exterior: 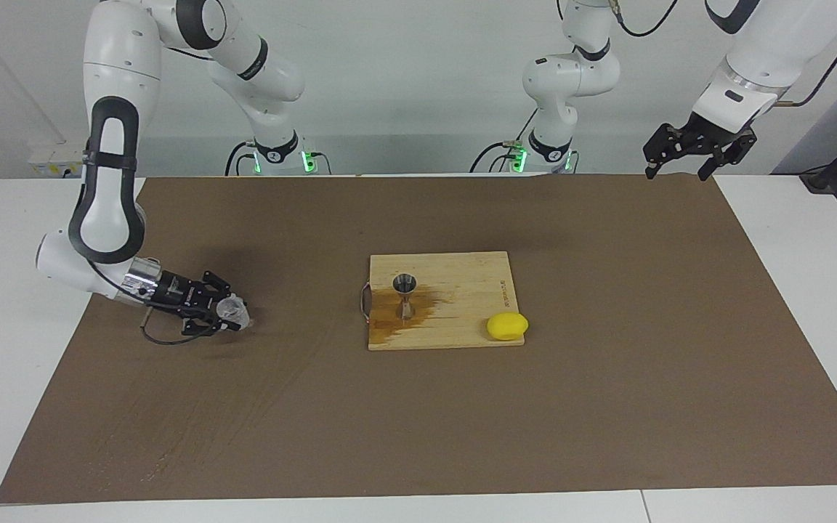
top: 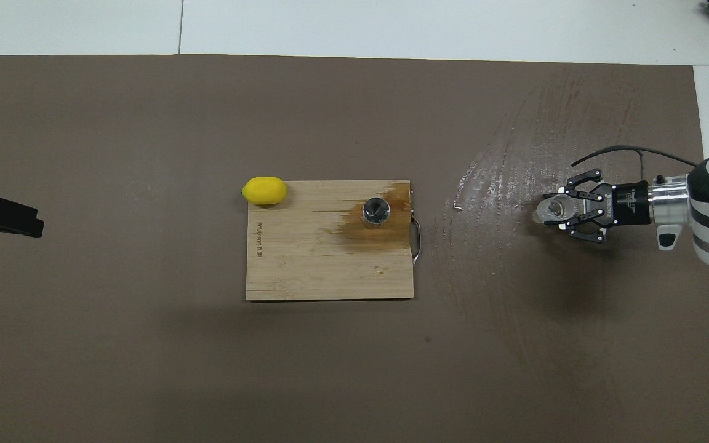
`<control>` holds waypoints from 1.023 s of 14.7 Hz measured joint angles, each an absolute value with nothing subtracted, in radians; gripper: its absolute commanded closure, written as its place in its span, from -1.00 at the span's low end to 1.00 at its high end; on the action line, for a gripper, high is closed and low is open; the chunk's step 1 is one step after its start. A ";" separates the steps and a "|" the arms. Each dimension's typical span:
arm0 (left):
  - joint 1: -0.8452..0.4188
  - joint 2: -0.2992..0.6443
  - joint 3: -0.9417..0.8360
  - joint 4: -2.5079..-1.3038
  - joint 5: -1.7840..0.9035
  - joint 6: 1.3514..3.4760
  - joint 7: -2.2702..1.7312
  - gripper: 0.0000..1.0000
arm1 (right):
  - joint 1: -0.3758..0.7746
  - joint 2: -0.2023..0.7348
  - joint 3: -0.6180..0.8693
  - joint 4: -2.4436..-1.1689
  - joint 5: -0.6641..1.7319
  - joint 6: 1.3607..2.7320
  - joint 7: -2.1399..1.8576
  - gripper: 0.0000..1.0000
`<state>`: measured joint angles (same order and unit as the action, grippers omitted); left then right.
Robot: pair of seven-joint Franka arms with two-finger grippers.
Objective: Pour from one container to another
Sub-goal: 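Lower the glass cup onto the table and open the right gripper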
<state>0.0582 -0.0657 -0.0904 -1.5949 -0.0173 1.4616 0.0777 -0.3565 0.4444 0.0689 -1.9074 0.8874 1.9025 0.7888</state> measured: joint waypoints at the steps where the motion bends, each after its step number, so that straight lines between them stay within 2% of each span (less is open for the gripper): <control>1: 0.058 -0.066 -0.090 -1.595 -0.017 1.462 0.078 -1.00 | -0.359 0.448 0.069 -1.909 0.880 1.897 0.777 1.00; 8: 0.058 -0.066 -0.090 -1.595 -0.017 1.462 0.078 -1.00 | -0.364 0.454 0.068 -1.929 0.834 1.890 0.677 1.00; 9: 0.058 -0.066 -0.090 -1.595 -0.017 1.462 0.078 -1.00 | -0.366 0.453 0.068 -1.930 0.834 1.888 0.667 -0.29; 10: 0.058 -0.066 -0.090 -1.595 -0.017 1.462 0.078 -1.00 | -0.368 0.453 0.068 -1.930 0.833 1.888 0.663 -0.99; 15: 0.058 -0.066 -0.090 -1.595 -0.017 1.462 0.078 -1.00 | -0.376 0.418 0.064 -1.925 0.724 1.892 0.659 -1.00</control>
<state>0.0582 -0.0657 -0.0904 -1.5949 -0.0173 1.4616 0.0777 -0.3759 0.4181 0.0644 -1.9247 0.7243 1.8918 0.6594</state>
